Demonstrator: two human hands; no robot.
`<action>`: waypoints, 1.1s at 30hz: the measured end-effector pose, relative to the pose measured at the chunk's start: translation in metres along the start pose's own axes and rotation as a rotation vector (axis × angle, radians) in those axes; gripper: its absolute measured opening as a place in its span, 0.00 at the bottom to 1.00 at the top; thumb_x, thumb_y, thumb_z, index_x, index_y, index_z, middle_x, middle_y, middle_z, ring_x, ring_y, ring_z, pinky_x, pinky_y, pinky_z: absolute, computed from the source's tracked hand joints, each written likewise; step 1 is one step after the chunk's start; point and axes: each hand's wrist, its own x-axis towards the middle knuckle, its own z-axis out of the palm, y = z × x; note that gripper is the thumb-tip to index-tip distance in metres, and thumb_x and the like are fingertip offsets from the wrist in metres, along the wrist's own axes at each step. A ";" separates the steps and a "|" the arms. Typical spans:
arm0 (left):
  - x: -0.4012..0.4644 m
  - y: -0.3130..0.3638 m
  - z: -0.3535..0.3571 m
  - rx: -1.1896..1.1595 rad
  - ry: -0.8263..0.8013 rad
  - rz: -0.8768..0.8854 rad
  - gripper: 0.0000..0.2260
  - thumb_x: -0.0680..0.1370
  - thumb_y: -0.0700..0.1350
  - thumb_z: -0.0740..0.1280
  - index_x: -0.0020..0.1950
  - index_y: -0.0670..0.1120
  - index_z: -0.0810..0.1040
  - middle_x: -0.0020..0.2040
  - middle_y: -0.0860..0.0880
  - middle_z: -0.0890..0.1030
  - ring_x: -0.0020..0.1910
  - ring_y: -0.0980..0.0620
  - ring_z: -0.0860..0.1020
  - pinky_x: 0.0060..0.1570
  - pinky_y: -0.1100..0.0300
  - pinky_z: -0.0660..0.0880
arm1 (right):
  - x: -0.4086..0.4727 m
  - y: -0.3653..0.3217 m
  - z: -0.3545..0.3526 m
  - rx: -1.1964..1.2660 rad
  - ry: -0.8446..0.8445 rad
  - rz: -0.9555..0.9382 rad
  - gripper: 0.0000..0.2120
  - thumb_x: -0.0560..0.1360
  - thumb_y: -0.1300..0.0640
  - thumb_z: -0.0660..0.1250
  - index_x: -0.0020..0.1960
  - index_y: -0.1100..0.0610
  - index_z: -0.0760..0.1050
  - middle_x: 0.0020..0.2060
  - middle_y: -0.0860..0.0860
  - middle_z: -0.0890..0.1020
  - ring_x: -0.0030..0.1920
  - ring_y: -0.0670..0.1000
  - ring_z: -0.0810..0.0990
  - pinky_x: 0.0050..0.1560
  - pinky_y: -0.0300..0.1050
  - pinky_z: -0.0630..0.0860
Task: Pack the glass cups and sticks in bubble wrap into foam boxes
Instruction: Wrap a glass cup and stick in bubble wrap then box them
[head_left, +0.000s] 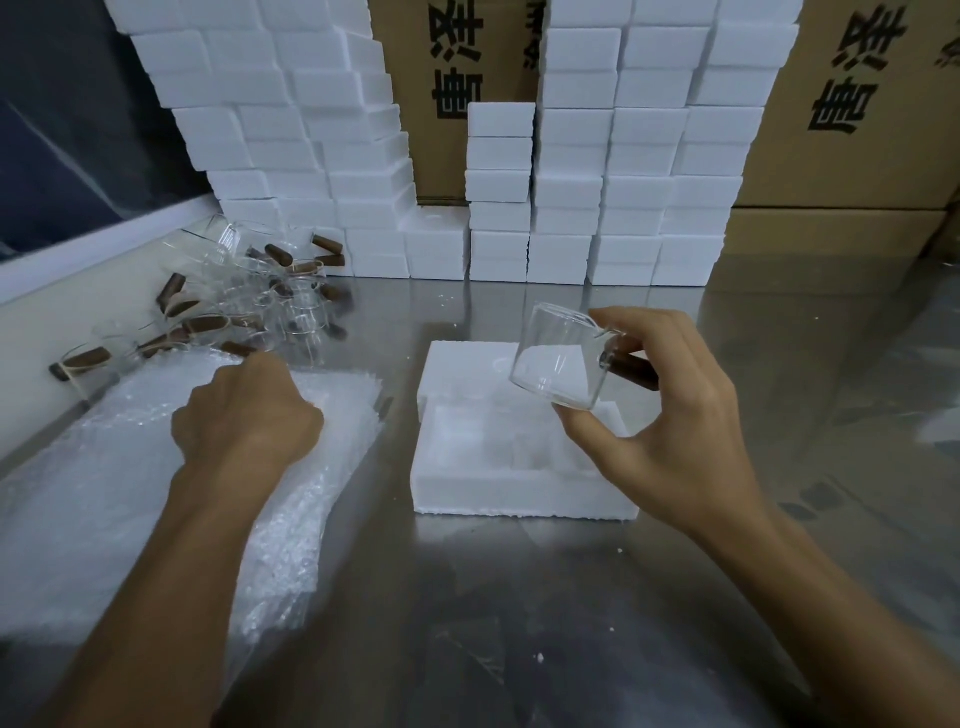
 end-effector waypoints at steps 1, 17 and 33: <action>-0.001 0.001 0.001 -0.040 0.068 0.033 0.05 0.77 0.43 0.68 0.47 0.42 0.76 0.52 0.37 0.80 0.51 0.35 0.78 0.44 0.52 0.68 | 0.000 0.000 0.000 0.002 0.002 0.004 0.27 0.67 0.59 0.79 0.64 0.56 0.74 0.56 0.48 0.77 0.51 0.43 0.77 0.55 0.56 0.78; -0.048 0.046 0.000 -0.624 0.688 1.064 0.10 0.72 0.31 0.65 0.46 0.37 0.85 0.43 0.42 0.83 0.43 0.43 0.80 0.43 0.55 0.77 | 0.005 0.004 -0.004 0.005 0.144 0.065 0.28 0.66 0.63 0.79 0.64 0.61 0.74 0.53 0.49 0.76 0.49 0.45 0.76 0.55 0.28 0.72; -0.050 0.050 0.004 -0.744 -0.042 0.306 0.14 0.70 0.37 0.69 0.49 0.56 0.77 0.37 0.54 0.74 0.37 0.47 0.78 0.42 0.50 0.79 | 0.005 0.002 -0.005 0.044 0.119 0.131 0.25 0.66 0.62 0.80 0.59 0.59 0.74 0.52 0.51 0.76 0.48 0.48 0.77 0.52 0.28 0.73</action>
